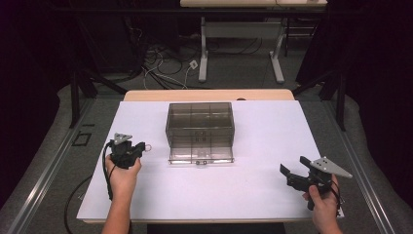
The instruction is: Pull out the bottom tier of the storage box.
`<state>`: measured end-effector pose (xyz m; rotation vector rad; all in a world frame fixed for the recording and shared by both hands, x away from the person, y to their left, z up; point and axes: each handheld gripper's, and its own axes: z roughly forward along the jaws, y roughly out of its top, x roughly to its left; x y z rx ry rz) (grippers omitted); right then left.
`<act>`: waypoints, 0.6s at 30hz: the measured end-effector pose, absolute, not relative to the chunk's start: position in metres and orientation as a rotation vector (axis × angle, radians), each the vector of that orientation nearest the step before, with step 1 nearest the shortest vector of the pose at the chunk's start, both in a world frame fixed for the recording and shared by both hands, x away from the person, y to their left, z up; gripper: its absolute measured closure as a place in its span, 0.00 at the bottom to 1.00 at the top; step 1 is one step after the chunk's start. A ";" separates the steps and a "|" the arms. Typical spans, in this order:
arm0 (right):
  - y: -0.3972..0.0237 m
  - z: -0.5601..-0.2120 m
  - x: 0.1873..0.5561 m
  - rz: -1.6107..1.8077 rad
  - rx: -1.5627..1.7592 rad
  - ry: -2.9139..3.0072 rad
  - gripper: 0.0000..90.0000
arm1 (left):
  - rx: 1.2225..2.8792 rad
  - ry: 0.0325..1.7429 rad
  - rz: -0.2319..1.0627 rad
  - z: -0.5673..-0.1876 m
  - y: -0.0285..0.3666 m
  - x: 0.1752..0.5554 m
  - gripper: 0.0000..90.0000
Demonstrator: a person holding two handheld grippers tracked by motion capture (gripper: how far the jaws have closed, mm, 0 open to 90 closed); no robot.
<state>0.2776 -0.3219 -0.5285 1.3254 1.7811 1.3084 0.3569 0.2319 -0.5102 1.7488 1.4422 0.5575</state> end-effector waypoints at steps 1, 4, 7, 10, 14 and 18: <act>-0.322 -0.529 0.278 1.308 1.325 1.782 0.16 | 1.749 1.437 0.550 -0.509 0.231 0.356 0.98; -0.322 -0.528 0.278 1.306 1.325 1.784 0.16 | 1.745 1.420 0.553 -0.505 0.229 0.355 0.98; -0.321 -0.529 0.278 1.311 1.320 1.768 0.16 | 1.742 1.405 0.553 -0.502 0.227 0.354 0.98; -0.322 -0.529 0.278 1.304 1.324 1.774 0.16 | 1.744 1.395 0.554 -0.500 0.225 0.353 0.98; -0.322 -0.528 0.278 1.302 1.332 1.784 0.16 | 1.736 1.379 0.553 -0.496 0.224 0.352 0.98; -0.321 -0.528 0.278 1.297 1.328 1.791 0.16 | 1.743 1.366 0.547 -0.494 0.222 0.350 0.98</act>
